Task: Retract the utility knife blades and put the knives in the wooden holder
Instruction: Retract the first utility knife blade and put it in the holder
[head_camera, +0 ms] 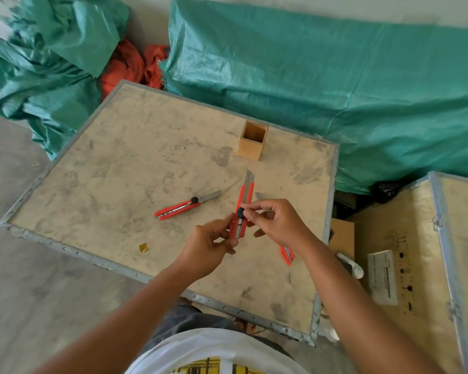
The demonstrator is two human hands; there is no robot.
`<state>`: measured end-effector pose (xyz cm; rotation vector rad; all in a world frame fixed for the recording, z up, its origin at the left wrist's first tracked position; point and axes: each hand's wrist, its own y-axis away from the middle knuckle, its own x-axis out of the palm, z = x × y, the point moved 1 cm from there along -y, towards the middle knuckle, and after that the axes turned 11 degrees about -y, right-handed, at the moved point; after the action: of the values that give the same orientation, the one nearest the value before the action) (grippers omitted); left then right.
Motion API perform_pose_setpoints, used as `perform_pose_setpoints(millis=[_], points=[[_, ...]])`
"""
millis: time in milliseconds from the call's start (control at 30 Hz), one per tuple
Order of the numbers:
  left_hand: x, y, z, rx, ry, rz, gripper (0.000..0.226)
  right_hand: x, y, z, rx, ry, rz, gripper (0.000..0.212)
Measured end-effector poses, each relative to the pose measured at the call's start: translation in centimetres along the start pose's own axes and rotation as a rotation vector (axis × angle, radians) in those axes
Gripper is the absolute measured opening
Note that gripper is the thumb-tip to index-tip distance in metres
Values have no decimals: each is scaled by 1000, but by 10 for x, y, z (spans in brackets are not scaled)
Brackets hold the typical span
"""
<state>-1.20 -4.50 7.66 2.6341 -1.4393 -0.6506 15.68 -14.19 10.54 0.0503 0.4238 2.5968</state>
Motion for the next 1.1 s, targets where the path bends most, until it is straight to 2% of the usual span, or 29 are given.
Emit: perform_pose_setpoints(millis=[133, 233, 333, 467, 633, 767, 900, 1000, 1100], points=[[1, -2, -4, 6, 53, -5, 57, 0, 6, -1, -73, 168, 23, 18], [2, -4, -7, 18, 71, -7, 58, 0, 8, 0, -92, 217, 45, 26], [-1, -7, -11, 25, 82, -13, 60, 3, 11, 1, -137, 224, 11, 25], [-5, -9, -15, 35, 73, 5, 63, 10, 18, 3, -186, 175, -193, 20], [-9, -13, -19, 52, 64, 27, 59, 8, 19, 5, -209, 132, -111, 23], [-9, -16, -25, 45, 66, 35, 60, 7, 17, 6, -218, 157, -216, 20], [-11, -23, -29, 54, 52, 46, 59, 4, 15, 10, -239, 146, -174, 21], [-12, -30, -31, 52, 46, 40, 58, 3, 10, 9, -233, 149, -220, 16], [-12, -38, -33, 50, 40, 54, 57, 3, 4, 9, -216, 157, -280, 21]])
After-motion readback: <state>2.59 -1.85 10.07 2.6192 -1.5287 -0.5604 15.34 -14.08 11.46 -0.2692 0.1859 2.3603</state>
